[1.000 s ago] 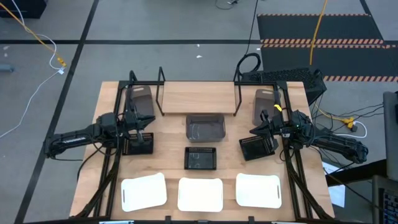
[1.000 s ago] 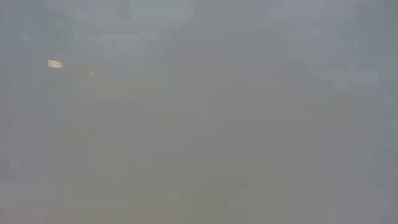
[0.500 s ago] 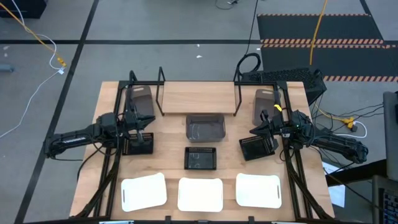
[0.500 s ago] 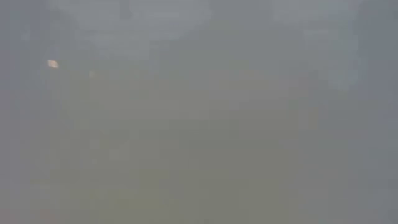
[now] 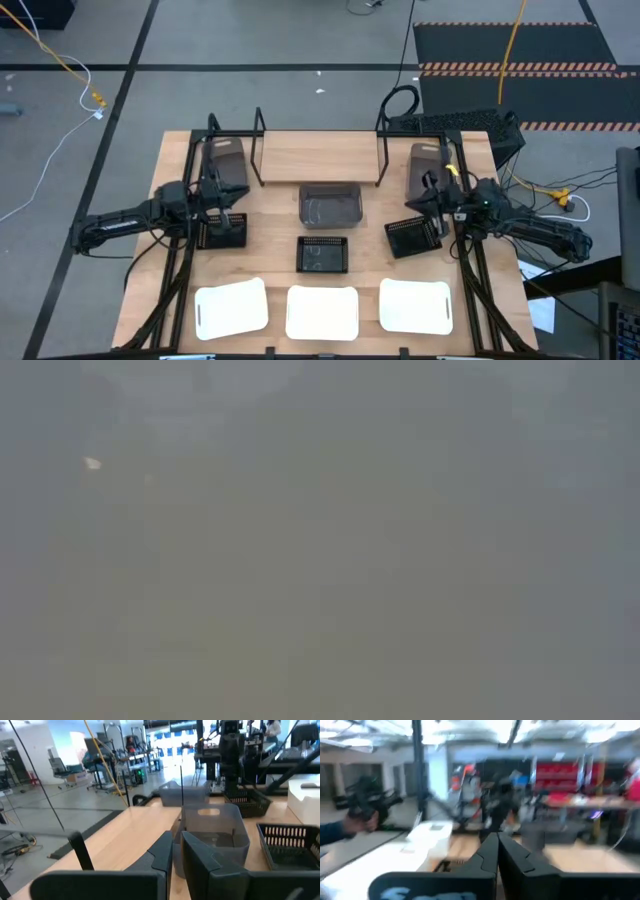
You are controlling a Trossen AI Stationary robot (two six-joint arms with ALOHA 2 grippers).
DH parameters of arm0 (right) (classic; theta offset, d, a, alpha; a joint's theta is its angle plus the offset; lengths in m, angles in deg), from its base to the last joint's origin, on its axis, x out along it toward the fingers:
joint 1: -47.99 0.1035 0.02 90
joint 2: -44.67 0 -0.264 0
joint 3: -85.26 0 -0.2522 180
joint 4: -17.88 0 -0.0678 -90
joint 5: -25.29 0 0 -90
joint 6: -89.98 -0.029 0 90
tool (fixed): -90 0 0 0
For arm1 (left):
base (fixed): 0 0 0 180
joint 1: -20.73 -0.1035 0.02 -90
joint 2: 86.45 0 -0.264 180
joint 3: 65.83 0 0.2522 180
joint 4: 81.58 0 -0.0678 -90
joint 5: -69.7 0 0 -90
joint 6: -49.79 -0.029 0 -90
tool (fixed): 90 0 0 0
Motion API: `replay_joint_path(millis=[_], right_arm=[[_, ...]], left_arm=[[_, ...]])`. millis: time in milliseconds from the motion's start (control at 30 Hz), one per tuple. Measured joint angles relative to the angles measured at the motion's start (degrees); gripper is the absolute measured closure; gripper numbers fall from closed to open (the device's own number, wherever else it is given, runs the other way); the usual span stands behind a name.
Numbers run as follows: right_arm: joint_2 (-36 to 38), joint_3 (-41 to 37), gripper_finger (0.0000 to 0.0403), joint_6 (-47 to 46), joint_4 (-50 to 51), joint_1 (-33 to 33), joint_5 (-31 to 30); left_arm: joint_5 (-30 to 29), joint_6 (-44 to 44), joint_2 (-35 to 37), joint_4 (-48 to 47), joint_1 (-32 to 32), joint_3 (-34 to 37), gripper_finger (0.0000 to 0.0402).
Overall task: Stack baskets on shelf by color
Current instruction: Put the top left gray bin on the shelf
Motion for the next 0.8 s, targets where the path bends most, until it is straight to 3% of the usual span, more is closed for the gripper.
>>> replay_joint_path(millis=[167,333,567,800], right_arm=[[-0.8,0.0,0.0403,1.3,-8.5,0.0,-13.7],[-2.1,0.0,0.0403,-2.1,-7.2,0.0,-20.9],[-5.6,0.0,0.0402,-11.1,-8.5,0.0,-19.8],[-10.4,2.3,0.0347,-6.9,-9.4,0.0,-19.9]], left_arm=[[-0.8,2.2,0.0,5.7,0.0,0.0,0.036],[-0.9,8.3,0.0,7.3,0.0,0.0,0.036],[-1.4,19.1,-0.6,-2.3,0.0,-0.3,0.036],[-2.5,30.3,-8.1,-26.2,0.0,-10.5,0.0359]])
